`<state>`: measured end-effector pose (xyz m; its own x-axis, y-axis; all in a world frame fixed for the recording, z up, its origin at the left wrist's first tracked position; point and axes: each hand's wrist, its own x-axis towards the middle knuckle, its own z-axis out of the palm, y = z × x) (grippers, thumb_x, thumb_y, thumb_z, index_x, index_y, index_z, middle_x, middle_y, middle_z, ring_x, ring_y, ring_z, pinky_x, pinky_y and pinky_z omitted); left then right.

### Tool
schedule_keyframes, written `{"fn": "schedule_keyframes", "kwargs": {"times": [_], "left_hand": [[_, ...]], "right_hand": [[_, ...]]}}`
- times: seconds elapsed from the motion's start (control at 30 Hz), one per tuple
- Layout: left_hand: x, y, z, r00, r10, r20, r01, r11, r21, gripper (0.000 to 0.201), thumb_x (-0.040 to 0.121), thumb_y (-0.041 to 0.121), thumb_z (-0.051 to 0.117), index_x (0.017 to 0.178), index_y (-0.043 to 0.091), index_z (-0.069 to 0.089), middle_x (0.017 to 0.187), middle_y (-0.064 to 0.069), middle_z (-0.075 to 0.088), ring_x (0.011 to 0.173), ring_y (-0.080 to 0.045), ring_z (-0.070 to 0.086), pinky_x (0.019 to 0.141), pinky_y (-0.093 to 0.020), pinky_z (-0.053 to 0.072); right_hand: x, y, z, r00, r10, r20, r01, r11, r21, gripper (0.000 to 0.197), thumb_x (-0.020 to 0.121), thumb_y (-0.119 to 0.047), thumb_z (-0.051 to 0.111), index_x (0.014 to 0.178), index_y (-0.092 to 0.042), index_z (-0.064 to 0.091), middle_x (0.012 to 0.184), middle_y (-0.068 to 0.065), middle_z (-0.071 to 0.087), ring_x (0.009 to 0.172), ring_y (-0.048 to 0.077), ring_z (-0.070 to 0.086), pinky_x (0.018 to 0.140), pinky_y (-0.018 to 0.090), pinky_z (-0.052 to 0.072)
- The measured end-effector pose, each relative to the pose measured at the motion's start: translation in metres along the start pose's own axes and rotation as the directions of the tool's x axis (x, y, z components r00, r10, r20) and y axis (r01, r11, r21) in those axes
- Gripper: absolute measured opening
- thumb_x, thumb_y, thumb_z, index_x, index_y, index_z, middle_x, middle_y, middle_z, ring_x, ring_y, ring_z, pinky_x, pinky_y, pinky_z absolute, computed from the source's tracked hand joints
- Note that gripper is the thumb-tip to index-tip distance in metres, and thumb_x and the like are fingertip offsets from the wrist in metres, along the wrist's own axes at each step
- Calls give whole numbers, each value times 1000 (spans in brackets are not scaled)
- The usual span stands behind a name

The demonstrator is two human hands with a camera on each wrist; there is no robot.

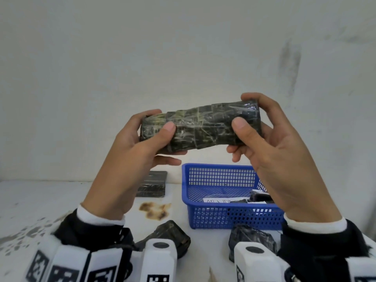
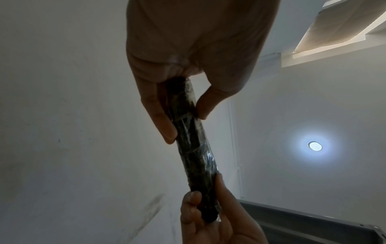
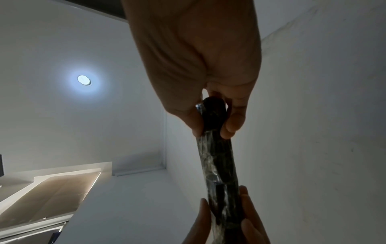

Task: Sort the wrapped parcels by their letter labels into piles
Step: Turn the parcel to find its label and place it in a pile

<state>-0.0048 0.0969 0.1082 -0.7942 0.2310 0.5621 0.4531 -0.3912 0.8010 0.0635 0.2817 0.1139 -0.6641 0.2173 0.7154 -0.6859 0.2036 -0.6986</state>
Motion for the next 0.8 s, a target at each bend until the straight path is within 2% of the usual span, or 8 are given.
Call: {"fn": "schedule_keyframes", "kwargs": {"times": [0.07,0.17,0.23,0.33,0.47,0.6,0.73,0.8], "left_hand": [[-1,1,0,1000,10,-6,-10,1000,-5,48,75,29,63,120,11,59,87,-6,75,75,-30,74,57,-28,58],[0,-1,0,1000,23,-9,-23,999,-40,44,74,28,63,114,11,61,85,-2,75,80,-29,74,60,-28,59],[1,-2,1,1000,17,-24,-19,997,-76,41,81,29,60,114,5,61,87,-1,76,85,-24,73,66,-32,61],[2,-3,4,1000,-20,4,20,996,-88,33,95,24,50,111,-1,63,97,-7,76,93,-23,72,75,-35,61],[1,-3,5,999,-31,13,32,996,-89,40,87,32,53,106,-1,65,96,-8,76,94,-25,72,76,-35,61],[0,-4,6,1000,-26,-10,25,998,-60,39,88,33,54,107,1,65,98,-8,75,95,-25,72,76,-34,60],[0,-5,8,1000,-17,-20,17,1000,-16,33,92,32,53,106,4,64,94,-4,75,92,-22,72,76,-34,61],[-2,-4,10,1000,-19,-7,19,1000,15,47,83,41,57,109,3,62,96,-4,75,93,-20,73,78,-34,60]], "right_hand": [[0,-1,-1,1000,4,1,-4,1000,10,42,78,-35,65,120,-33,58,88,1,72,67,18,62,63,27,52],[0,-2,-4,1000,7,4,-7,1000,14,35,78,-37,65,112,-34,59,87,3,73,69,19,63,63,29,52],[0,-2,-5,1000,6,7,-6,1000,23,33,79,-36,65,111,-34,59,86,3,73,69,20,63,64,30,52],[0,-2,-5,1000,8,-17,-7,1000,22,34,78,-38,64,111,-32,61,84,1,73,69,20,63,63,31,53],[-1,-4,-4,999,11,-34,-10,1000,13,26,78,-38,64,101,-28,63,84,2,73,70,21,64,61,32,52],[-1,-5,-3,998,24,-51,-24,1000,-2,10,86,-34,64,93,-27,64,80,0,73,69,21,63,60,33,51],[-1,-2,0,996,29,-87,-32,999,-41,7,88,-34,66,91,-28,64,77,-1,70,65,19,60,56,32,49],[-1,-1,1,995,33,-89,-38,998,-47,4,91,-33,65,92,-29,64,79,0,70,64,19,59,55,31,49]]}}
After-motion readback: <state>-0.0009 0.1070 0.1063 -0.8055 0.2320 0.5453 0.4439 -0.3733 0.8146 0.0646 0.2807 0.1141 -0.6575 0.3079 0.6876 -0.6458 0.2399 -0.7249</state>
